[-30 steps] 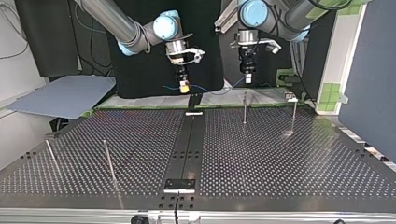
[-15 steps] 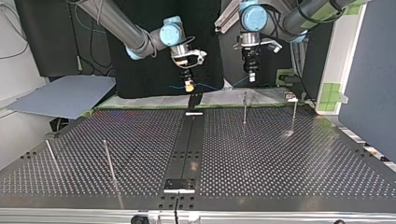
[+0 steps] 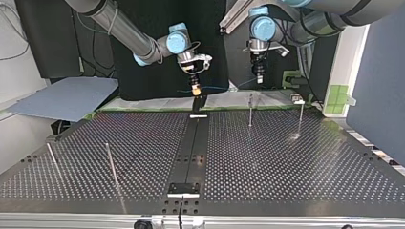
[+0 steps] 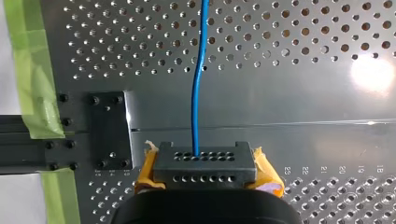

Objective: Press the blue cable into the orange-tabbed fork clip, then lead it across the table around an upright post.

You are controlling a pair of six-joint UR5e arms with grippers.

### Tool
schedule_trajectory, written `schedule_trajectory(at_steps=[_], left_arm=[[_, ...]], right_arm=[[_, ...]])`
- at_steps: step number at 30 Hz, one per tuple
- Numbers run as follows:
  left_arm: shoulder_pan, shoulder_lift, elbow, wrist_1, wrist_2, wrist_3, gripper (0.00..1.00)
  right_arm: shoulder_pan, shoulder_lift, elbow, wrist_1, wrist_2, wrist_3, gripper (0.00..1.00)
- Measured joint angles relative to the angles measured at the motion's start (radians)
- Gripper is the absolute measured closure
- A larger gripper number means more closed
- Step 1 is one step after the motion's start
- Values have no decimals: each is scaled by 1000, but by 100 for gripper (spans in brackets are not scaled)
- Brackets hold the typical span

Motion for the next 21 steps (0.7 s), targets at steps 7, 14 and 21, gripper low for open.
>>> schedule_trajectory(at_steps=[7,14,21], left_arm=[[15,-16,25,-12,42,-24,99],[28,-17,48,-35,83,-45,99],[39,-17,84,-84,109,-63,99]], right_arm=[[-19,4,-26,10,-19,-2,100],[-31,11,-60,37,-38,-6,100],[-30,59,-107,71,-53,-6,100]])
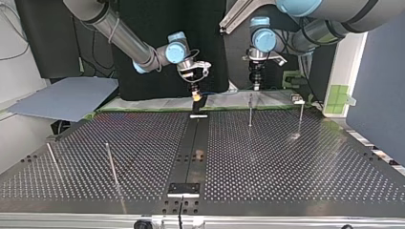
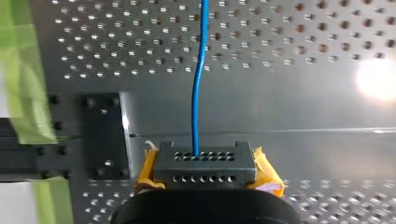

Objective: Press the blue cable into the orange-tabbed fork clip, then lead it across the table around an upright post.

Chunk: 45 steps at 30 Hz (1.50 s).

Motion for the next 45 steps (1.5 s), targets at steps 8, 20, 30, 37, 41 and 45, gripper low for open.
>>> schedule_trajectory(at_steps=[8,20,30,37,41,45], left_arm=[[17,0,25,-36,5,-9,99],[42,-5,43,-45,20,-39,99],[72,-51,67,-53,27,-71,99],[83,-74,80,-46,50,-88,99],[89,-94,102,-59,71,-98,99],[93,-102,112,-62,76,-104,99]], right_arm=[[7,44,-36,9,-6,4,100],[16,47,-54,12,-11,4,100],[23,49,-54,14,-12,4,100],[23,50,-54,15,-12,3,100],[24,50,-54,16,-12,2,100],[23,52,-54,18,-12,0,100]])
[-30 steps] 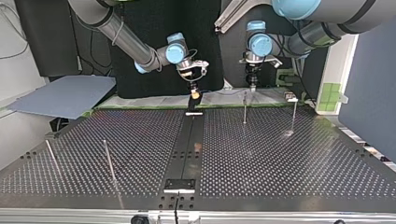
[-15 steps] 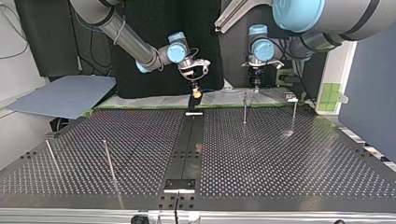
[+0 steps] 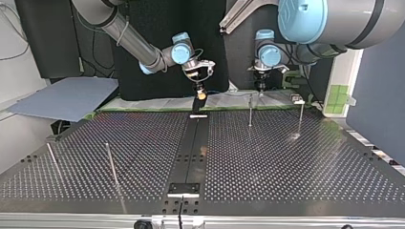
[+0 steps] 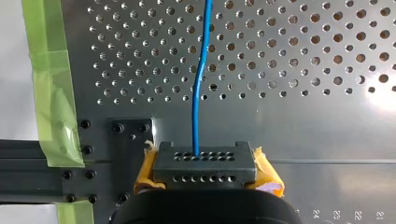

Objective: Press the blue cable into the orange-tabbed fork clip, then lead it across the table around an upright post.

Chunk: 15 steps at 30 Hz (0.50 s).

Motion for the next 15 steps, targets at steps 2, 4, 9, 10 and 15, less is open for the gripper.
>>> schedule_trajectory(at_steps=[2,4,9,10,15], left_arm=[[2,-1,3,1,1,-5,99],[6,-1,7,2,2,-12,99],[13,-1,20,3,6,-18,99],[14,-1,22,2,6,-19,99],[18,-1,39,-2,12,-23,99]], right_arm=[[-1,0,0,1,0,0,100],[-3,0,0,1,0,-1,100],[-7,1,0,-2,0,-1,100],[-8,1,0,-3,0,-1,100],[-13,2,-6,-3,0,-1,100]])
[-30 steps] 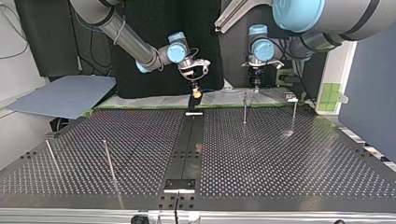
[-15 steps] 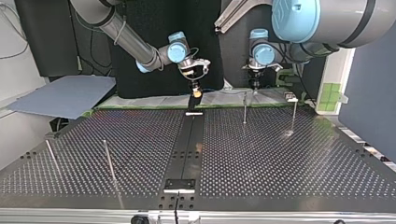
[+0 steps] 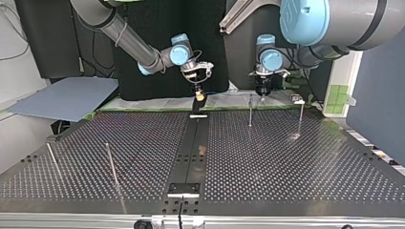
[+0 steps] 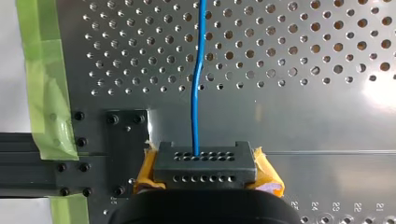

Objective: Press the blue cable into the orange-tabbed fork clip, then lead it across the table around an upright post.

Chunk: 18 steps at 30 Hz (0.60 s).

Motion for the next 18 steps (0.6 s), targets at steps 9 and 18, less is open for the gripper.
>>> schedule_trajectory(at_steps=[9,18], left_arm=[[2,0,38,-25,4,-1,99],[10,0,63,-45,4,-1,99]], right_arm=[[-10,1,-23,5,-1,1,100],[-29,1,-47,21,-1,2,100]])
